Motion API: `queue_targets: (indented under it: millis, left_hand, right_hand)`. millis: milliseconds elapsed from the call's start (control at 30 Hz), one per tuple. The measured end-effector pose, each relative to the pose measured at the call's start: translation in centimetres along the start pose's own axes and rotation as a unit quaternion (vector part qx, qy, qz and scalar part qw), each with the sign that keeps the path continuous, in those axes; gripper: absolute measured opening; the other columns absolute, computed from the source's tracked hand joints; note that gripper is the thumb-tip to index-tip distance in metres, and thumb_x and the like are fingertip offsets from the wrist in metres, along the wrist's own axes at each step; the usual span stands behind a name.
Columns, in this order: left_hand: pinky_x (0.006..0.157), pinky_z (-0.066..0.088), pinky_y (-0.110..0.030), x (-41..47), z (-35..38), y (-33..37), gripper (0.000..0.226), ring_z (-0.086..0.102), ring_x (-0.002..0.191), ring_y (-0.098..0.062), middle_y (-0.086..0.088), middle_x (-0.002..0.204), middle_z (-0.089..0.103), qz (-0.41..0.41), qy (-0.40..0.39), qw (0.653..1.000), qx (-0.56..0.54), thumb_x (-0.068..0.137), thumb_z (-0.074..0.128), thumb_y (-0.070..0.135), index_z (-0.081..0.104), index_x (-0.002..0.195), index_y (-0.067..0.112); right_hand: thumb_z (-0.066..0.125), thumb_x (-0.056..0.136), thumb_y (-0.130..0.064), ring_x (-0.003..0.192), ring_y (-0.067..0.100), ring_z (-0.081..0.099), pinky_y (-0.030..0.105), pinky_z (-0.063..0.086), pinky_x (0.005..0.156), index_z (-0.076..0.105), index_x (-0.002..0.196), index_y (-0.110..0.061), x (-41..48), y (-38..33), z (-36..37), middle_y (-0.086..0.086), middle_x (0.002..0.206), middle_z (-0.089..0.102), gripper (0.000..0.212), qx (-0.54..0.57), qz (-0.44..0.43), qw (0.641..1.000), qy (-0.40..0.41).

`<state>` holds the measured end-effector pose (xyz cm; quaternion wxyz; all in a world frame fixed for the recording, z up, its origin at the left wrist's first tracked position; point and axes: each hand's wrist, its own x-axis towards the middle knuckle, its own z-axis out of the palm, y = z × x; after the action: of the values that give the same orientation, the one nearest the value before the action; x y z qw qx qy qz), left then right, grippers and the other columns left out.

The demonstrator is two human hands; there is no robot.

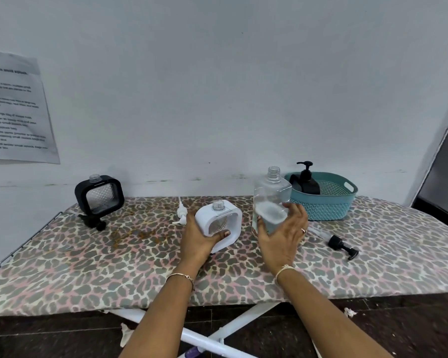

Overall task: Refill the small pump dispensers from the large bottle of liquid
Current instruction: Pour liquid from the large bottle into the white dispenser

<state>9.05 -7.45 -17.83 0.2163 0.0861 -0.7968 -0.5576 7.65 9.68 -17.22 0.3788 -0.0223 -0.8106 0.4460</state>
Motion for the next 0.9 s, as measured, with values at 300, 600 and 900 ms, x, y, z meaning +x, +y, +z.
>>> queue_targets:
  millis: [300, 600, 900]
  left_hand:
    - [0.079, 0.048, -0.023, 1.0, 0.3, -0.2, 0.074, 0.060, 0.093, -0.008, 0.016, 0.099, 0.062, -0.007, -0.015, 1.000, -0.024, 0.052, 0.093, 0.021, 0.051, 0.112, 0.031]
    - [0.078, 0.050, -0.016, 3.1, -1.5, -0.3, 0.080, 0.061, 0.100, -0.006, 0.009, 0.112, 0.064, -0.037, -0.130, 0.988, -0.072, 0.054, 0.092, 0.012, 0.052, 0.123, 0.022]
    - [0.095, 0.051, -0.039, 4.6, -2.2, -1.1, 0.087, 0.063, 0.108, -0.015, 0.002, 0.119, 0.066, -0.065, -0.212, 0.970, -0.099, 0.053, 0.092, 0.012, 0.051, 0.129, 0.023]
  right_hand:
    - [0.090, 0.058, -0.035, 0.137, 0.021, 0.033, 0.038, 0.026, 0.118, 0.022, 0.145, -0.014, 4.4, 1.4, 1.3, 0.005, 0.147, 0.034, 0.113, 0.104, 0.118, 0.981, -0.110]
    - [0.092, 0.056, -0.024, 0.107, 0.017, 0.056, 0.032, 0.048, 0.095, 0.044, 0.112, -0.028, 6.6, 1.5, 0.4, -0.006, 0.109, 0.058, 0.074, 0.125, 0.065, 0.973, -0.185]
    - [0.088, 0.061, -0.029, 0.097, 0.022, 0.061, 0.035, 0.053, 0.083, 0.045, 0.131, -0.017, 9.0, 0.6, -1.0, 0.001, 0.112, 0.062, 0.083, -0.031, -0.112, 0.936, -0.332]
